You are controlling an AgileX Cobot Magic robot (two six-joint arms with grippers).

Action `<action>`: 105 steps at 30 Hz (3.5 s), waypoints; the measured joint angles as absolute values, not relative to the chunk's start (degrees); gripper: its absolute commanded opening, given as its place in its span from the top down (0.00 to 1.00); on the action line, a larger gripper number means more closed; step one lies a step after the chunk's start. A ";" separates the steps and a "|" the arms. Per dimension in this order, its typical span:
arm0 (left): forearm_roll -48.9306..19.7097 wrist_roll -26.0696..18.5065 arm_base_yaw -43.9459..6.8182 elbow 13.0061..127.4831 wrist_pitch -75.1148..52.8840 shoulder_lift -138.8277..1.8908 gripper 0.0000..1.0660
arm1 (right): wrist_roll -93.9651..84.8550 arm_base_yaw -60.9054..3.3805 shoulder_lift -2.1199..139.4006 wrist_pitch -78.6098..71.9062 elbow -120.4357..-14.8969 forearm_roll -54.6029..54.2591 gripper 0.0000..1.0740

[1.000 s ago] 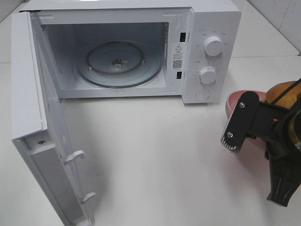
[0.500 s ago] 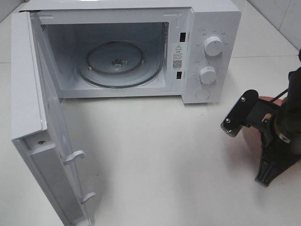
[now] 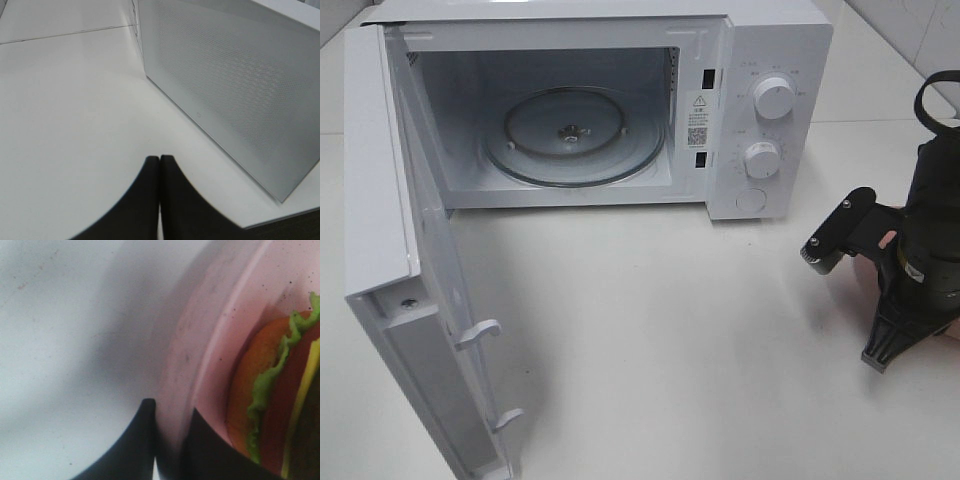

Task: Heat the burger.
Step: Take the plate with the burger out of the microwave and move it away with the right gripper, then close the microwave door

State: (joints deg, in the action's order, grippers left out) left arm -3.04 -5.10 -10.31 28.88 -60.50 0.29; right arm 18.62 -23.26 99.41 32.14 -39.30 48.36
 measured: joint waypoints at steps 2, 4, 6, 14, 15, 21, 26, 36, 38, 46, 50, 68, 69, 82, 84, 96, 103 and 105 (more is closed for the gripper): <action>-3.04 -5.10 -10.31 28.88 -60.50 0.29 1.00 | 18.62 -23.26 99.41 31.11 -39.30 47.84 0.93; -3.04 -5.10 -10.31 28.88 -60.50 0.29 1.00 | 18.62 -23.20 99.41 29.97 -39.42 46.35 0.90; -3.04 -5.10 -10.31 28.88 -60.50 0.29 1.00 | 18.62 -23.20 99.41 29.05 -39.42 45.26 0.84; -3.04 -5.10 -10.31 28.88 -60.50 0.29 1.00 | 18.51 -23.20 99.47 27.22 -39.42 39.42 0.45; -3.04 -5.10 -10.31 28.88 -60.50 0.29 1.00 | 18.96 -23.20 99.47 27.56 -39.42 38.96 0.42; -3.04 -5.10 -10.31 28.88 -60.50 0.29 1.00 | 20.68 -23.20 98.72 29.74 -41.65 34.03 0.39; -3.04 -5.10 -10.31 28.88 -60.50 0.29 1.00 | 20.17 -23.20 96.94 34.78 -46.87 26.47 0.33; -3.04 -5.10 -10.31 28.88 -60.50 0.29 1.00 | 11.40 -22.63 96.43 49.05 -58.27 10.43 0.28; -3.04 -5.10 -10.31 28.88 -60.50 0.29 1.00 | 9.97 -21.20 96.43 50.65 -60.39 7.62 0.29; -3.04 -5.10 -10.31 28.88 -60.50 0.29 1.00 | 5.21 -11.52 93.28 57.47 -65.26 1.09 0.29; -3.04 -5.10 -10.31 28.88 -60.50 0.29 1.00 | 5.04 -8.31 90.64 58.44 -65.32 1.09 0.29; -3.04 -5.10 -10.31 28.88 -60.50 0.29 1.00 | 4.47 -2.06 70.24 62.68 -57.12 3.38 0.29; -3.04 -5.10 -10.31 28.88 -60.50 0.29 1.00 | 4.70 -2.06 66.29 62.68 -54.32 3.38 0.29; -3.04 -5.10 -10.31 28.88 -60.50 0.29 1.00 | 4.81 -2.06 39.08 65.20 -39.94 3.38 0.29; -3.04 -5.10 -10.31 28.88 -60.50 0.29 1.00 | 4.81 -2.06 35.35 65.37 -38.16 3.38 0.29; -3.04 -5.10 -10.31 28.88 -60.50 0.29 1.00 | 2.12 -2.06 16.21 59.24 -29.45 1.72 0.29; -3.04 -5.10 -10.31 28.88 -60.50 0.29 1.00 | 0.40 -2.06 7.33 58.04 -28.71 0.63 0.29; -3.04 -5.10 -10.31 29.05 -59.93 0.29 1.00 | 0.00 -2.06 5.27 57.93 -28.71 0.63 0.29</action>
